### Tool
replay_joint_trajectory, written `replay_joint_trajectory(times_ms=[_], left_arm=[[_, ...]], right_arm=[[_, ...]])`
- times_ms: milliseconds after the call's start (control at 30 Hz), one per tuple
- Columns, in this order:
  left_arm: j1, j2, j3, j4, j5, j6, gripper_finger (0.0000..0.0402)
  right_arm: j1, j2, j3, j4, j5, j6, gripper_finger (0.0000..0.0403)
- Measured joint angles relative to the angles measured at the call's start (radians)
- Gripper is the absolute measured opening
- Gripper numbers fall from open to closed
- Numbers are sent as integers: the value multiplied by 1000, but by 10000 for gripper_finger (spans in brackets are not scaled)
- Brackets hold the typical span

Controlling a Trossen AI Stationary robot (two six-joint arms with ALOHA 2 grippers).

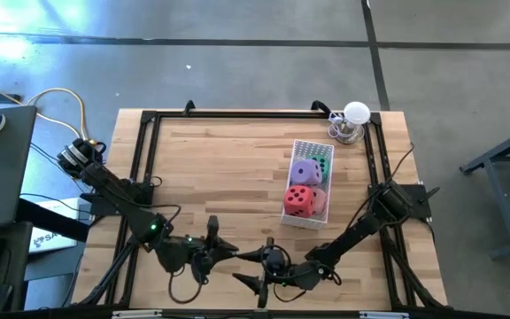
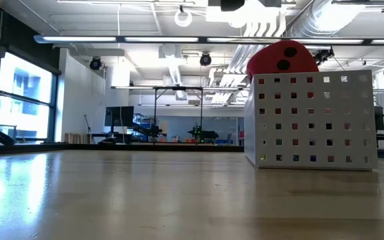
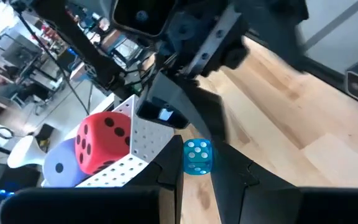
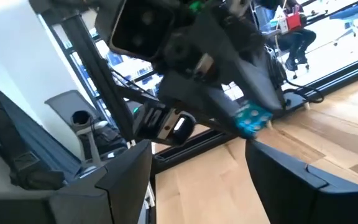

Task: Pick & Place Dice
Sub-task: Put the light blue die into the white bin

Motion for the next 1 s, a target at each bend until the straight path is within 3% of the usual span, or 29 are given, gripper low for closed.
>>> replay_joint_trajectory(times_ms=[300,433,533,1000], left_arm=[[-55,-2,-2,-4,-68,14,50],[-56,-2,-2,2,-87,-1,55],[-44,-2,-2,2,-82,-20,56],[-36,0,-2,-2,-70,-56,58]], right_arm=[[-23,-6,1,-38,-20,76,254],[-46,-5,1,-63,-83,124,254],[-64,-5,1,-61,-125,125,254],[-69,-5,1,-28,-131,58,254]])
